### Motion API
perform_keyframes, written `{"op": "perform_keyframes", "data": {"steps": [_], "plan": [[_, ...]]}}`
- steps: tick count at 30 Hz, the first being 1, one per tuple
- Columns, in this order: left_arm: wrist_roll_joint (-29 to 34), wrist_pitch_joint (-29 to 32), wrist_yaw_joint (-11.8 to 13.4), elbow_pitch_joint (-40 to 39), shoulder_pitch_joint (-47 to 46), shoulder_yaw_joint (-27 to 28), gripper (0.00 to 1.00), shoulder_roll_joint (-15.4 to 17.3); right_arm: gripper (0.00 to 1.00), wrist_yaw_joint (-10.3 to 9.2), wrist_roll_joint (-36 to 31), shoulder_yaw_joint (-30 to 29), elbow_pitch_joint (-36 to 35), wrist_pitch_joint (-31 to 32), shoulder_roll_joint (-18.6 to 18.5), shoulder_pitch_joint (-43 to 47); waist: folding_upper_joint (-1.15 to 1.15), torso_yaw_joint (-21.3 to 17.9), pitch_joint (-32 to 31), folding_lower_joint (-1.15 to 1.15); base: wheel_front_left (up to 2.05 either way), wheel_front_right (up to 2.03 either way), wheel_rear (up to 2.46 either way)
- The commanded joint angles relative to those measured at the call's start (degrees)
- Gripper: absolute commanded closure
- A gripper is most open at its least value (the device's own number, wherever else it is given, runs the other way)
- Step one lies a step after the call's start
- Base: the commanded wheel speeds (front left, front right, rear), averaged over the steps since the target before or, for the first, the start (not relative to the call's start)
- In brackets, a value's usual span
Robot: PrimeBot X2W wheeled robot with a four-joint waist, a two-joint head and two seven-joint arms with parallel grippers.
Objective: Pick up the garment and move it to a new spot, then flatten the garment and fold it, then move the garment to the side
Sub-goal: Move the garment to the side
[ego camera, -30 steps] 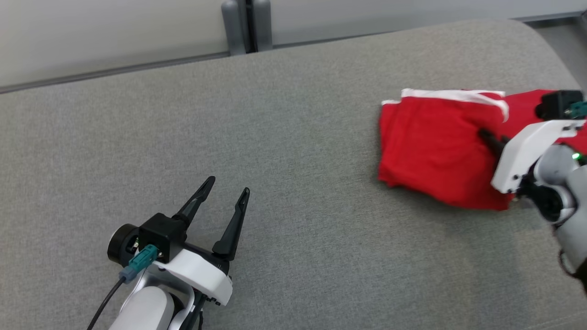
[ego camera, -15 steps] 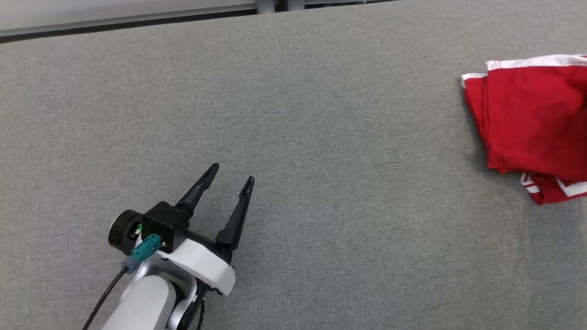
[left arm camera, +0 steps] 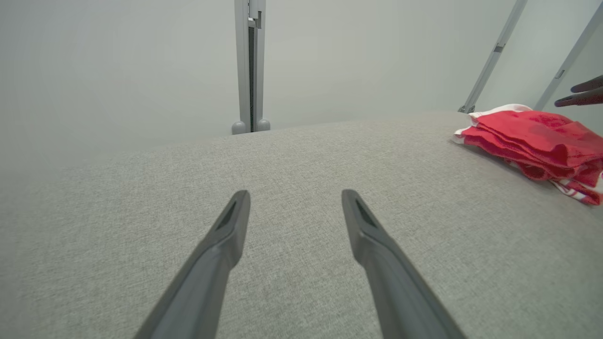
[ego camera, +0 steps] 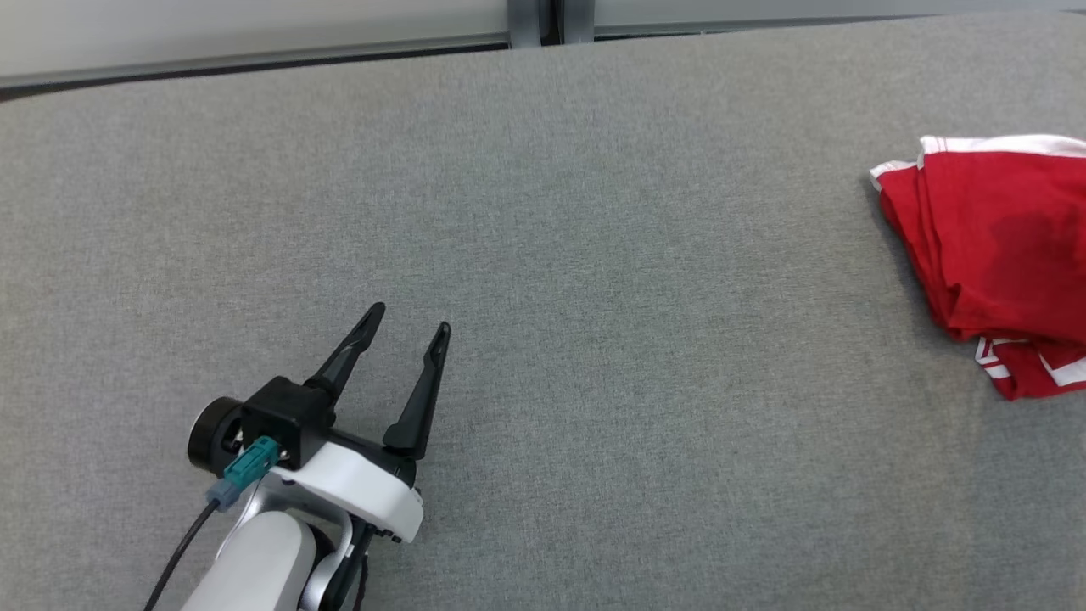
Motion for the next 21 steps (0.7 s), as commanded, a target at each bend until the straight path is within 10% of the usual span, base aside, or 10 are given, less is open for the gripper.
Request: {"op": "perform_keyframes", "data": {"steps": [1,21], "plan": [[-0.6,-0.5,0.4,0.2,0.6,0.6,0.0,0.6,0.0,-0.04,-0.3,-0.3,0.5,-1.7,0.5,-0.9,0.0,-0.2,-2.2,0.0,0.0,0.0,0.0],[-8.8,-1.2,5.1,-5.7,12.8,11.1,0.0,5.1,0.0,-0.04,3.7,-14.3,-14.3,-34.5,12.8,20.0,0.0,-0.9,-19.4,0.0,0.0,0.0,0.0]]}}
